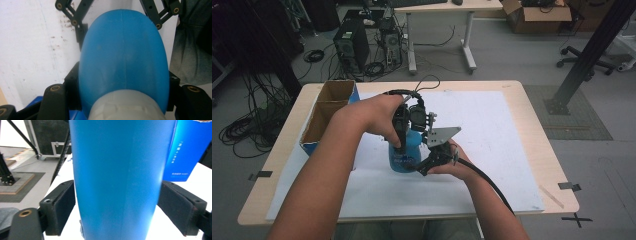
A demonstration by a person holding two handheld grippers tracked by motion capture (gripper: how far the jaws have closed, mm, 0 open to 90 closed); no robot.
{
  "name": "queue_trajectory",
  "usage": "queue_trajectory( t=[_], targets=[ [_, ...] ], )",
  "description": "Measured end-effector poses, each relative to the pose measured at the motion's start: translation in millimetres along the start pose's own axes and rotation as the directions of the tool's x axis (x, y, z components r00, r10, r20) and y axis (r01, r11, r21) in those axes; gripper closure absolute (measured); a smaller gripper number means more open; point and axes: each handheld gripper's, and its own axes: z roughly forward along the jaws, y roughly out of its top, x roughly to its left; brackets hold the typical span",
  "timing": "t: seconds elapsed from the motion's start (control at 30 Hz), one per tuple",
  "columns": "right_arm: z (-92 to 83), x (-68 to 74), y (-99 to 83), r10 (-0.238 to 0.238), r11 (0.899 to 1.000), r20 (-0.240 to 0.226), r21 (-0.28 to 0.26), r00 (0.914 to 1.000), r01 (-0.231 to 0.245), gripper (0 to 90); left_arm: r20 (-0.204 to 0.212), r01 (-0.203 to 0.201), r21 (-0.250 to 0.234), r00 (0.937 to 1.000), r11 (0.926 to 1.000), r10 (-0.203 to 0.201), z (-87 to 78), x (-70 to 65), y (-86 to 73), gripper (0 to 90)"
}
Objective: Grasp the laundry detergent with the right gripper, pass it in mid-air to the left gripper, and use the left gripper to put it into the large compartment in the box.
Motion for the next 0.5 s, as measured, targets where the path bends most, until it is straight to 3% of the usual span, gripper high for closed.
queue_trajectory(
  t=[0.33, 0.5],
  targets=[
    [-5.2, 0.4, -0.4, 0.009, 1.000, 0.010, 0.008, 0.9999, -0.009, 0.3, 0.010, 0.007, 0.022, 0.9999, 0.9997, -0.007, 1.1, 0.7, 1.3, 38.5],
    [-10.7, 0.4, 1.2, 0.008, 1.000, 0.020, 0.010, 0.9998, -0.009, 0.0, 0.020, 0.031, 0.049, 0.9993, 0.9983, -0.032, 1.4, 0.9, 1.9, 38.5]
  ],
)
